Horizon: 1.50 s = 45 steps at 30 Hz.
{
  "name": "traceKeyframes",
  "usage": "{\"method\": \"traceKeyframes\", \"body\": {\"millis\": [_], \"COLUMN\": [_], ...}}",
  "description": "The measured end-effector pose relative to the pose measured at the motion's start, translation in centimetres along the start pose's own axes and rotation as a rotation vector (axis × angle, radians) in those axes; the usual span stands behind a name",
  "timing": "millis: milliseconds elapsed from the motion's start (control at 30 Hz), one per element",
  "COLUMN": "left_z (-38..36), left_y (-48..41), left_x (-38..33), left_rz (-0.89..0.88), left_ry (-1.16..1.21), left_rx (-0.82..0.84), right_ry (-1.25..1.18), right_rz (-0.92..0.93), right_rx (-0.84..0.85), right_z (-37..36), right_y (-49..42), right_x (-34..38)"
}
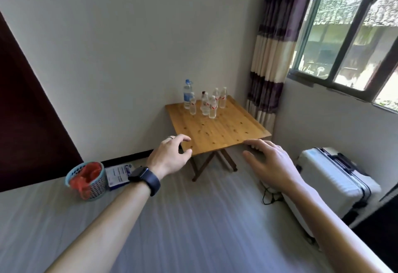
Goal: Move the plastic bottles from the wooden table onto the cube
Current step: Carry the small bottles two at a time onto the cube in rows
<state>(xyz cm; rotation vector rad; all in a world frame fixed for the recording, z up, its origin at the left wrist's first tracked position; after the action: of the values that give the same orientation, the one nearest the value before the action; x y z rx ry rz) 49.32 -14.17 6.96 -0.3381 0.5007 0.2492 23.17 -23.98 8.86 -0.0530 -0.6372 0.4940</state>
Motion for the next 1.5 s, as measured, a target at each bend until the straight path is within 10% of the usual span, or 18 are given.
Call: {"method": "traceKeyframes", "body": {"millis": [1500], "left_z": [-31.3], "left_y": [-70.9], "left_x": [34.9], "left_rz": [0.42], "left_ry": [0.18], "left_rx": [0.341], "right_ry": [-0.027], "right_rz": [-0.301], "right_rx": [0.489], "right_z": [-36.3], "right_y": [-76.9], "right_x": [-19.6]}}
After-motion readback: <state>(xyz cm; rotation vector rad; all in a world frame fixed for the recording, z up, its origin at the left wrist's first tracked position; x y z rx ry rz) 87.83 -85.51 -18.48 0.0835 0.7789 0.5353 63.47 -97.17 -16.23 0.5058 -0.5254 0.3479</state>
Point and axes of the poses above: each hand's wrist, its own y-axis away from the middle knuckle, its own z-axis out of the back of the hand, x = y × z, the point moved 10 cm from there along -y, towards the middle knuckle, and after that the axes turned 8 degrees about -z, right-handed, at the moved point
